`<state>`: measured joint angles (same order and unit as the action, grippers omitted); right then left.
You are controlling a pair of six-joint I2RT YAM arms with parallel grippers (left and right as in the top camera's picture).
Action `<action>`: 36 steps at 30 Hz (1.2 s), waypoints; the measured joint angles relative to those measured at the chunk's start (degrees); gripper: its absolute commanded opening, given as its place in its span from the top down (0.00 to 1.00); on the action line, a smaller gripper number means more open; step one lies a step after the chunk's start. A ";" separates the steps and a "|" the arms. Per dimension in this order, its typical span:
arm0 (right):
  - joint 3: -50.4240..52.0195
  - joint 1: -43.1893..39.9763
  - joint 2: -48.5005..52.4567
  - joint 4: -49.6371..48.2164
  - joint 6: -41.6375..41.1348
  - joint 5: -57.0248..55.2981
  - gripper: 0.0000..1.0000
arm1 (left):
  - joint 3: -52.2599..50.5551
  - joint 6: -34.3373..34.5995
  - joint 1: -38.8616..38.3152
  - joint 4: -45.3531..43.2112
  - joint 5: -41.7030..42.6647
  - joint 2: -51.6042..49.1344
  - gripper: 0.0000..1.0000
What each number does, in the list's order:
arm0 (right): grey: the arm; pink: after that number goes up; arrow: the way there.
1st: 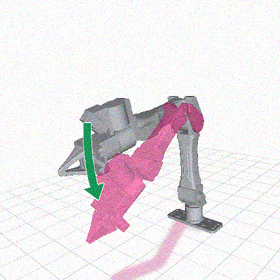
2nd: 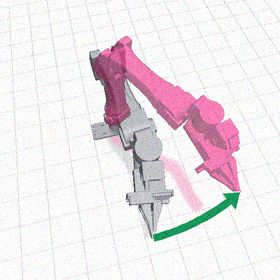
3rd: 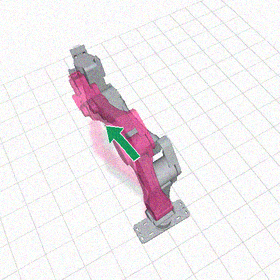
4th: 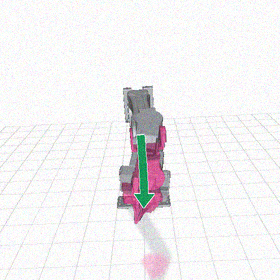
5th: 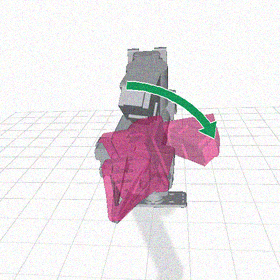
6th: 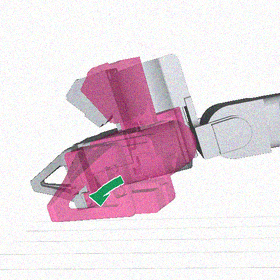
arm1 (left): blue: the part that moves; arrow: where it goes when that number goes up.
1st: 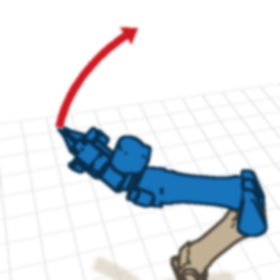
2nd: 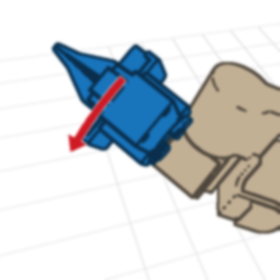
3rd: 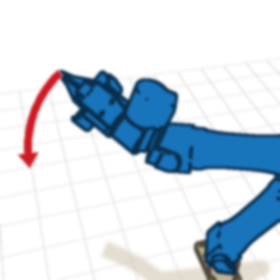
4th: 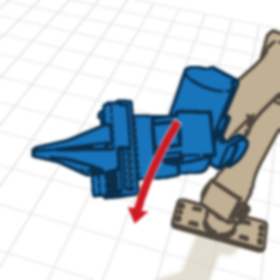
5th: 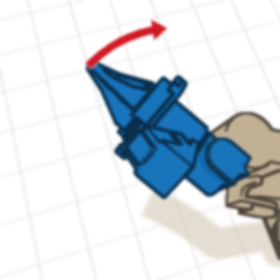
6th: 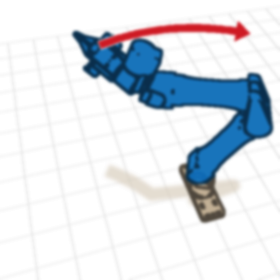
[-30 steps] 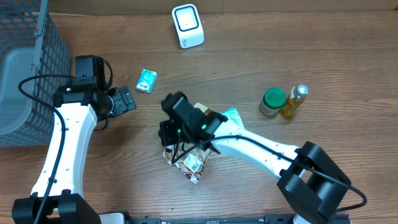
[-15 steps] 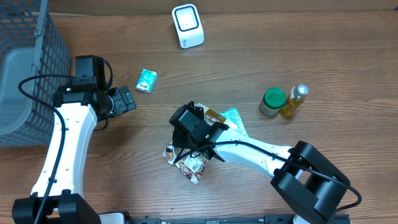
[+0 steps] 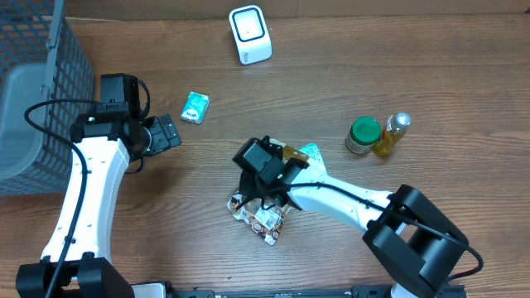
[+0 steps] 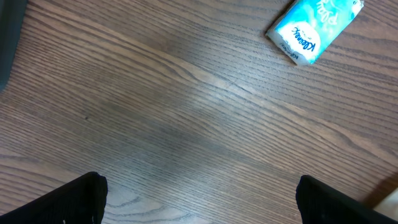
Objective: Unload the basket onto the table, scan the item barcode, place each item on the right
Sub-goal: 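Raise the open right gripper off the mushroom bag and hover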
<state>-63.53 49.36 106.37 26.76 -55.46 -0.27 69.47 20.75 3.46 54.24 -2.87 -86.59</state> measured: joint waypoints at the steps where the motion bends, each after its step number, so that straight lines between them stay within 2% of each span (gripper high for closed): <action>1: 0.00 -0.76 0.00 0.66 -0.04 0.11 0.96 | 0.00 0.00 0.00 0.02 0.00 0.00 0.00; 19: 0.00 -17.09 0.00 14.84 0.52 6.32 0.96 | 0.00 0.00 0.00 0.02 0.00 0.00 0.00; 24: 0.00 -19.80 0.00 16.65 3.72 6.71 0.96 | 0.00 0.00 0.00 0.00 0.00 0.00 0.00; 30: -0.04 -19.71 -1.55 13.22 11.74 13.22 0.96 | 0.00 -0.02 0.02 0.00 0.00 0.00 0.01; 31: -0.17 -19.30 -2.32 11.67 12.94 14.73 0.93 | 0.00 0.00 0.00 0.02 0.00 0.00 0.01; 32: -0.24 -18.75 -3.15 9.75 13.75 16.02 0.79 | 0.00 0.00 0.02 0.02 0.00 0.00 0.01; 33: -0.35 -18.12 -3.91 7.69 14.21 17.03 0.55 | 0.00 0.00 0.02 0.02 0.00 0.00 0.01; 34: -0.63 -17.20 -4.68 5.60 15.21 17.94 0.39 | 0.00 -0.02 0.00 0.02 0.00 0.00 0.01; 36: -1.31 -15.26 -5.55 2.32 16.26 19.17 0.23 | 0.00 -0.02 0.00 0.00 0.00 0.00 0.01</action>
<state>-64.84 34.11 100.82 29.08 -39.20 18.90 69.47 20.73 3.46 54.24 -2.87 -86.59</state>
